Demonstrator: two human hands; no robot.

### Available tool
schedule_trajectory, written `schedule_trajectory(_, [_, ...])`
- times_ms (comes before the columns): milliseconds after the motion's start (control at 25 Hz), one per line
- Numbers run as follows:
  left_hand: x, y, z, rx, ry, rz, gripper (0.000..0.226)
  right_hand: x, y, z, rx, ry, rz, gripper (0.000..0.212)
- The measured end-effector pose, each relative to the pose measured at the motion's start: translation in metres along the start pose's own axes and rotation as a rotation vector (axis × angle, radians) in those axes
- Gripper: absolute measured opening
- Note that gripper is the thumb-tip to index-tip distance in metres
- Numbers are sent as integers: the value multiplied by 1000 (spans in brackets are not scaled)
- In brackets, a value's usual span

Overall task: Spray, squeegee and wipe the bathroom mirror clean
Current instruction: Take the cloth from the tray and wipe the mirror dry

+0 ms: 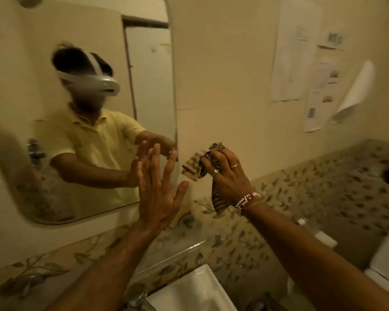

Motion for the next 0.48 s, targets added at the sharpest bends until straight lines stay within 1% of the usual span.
schedule_trajectory(40, [0,2,-3,0,-11,-11,71,1,1,-3,10,2,-29,64])
schedule_trajectory(80, [34,3,42,78,-167,-96,71,-13,-52,26,143,-65,-142,64])
schedule_trajectory(120, [58,-1,70,111,-203,-142,70,-26,-77,39,254,-62,-155,61])
schedule_trajectory(160, [60,-4,79,124,-214,-155,70,-31,-91,47,273,0,-131,59])
schedule_trajectory(200, [67,-5,96,106,-253,-155,69,-34,-110,54,316,-41,-228,59])
schedule_trajectory(280, [94,-4,143,211,-339,-209,69,-40,-161,86,450,-76,-326,60])
schedule_trajectory(320, [114,-7,168,239,-373,-248,69,-48,-184,98,506,-118,-316,62])
schedule_trajectory(400, [150,-19,223,276,-389,-327,69,-58,-246,125,618,-124,-320,67])
schedule_trajectory(480, [184,-35,269,302,-451,-410,70,-59,-298,142,703,-117,-353,57])
Point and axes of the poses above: each hand's wrist, its own y-axis towards the middle knuckle, its own x-axis out of the palm, z = x × y, the point moved 2 cm from there along y, towards the middle knuckle, and after that the axes turned 12 degrees about -z, right-handed, at the moved point
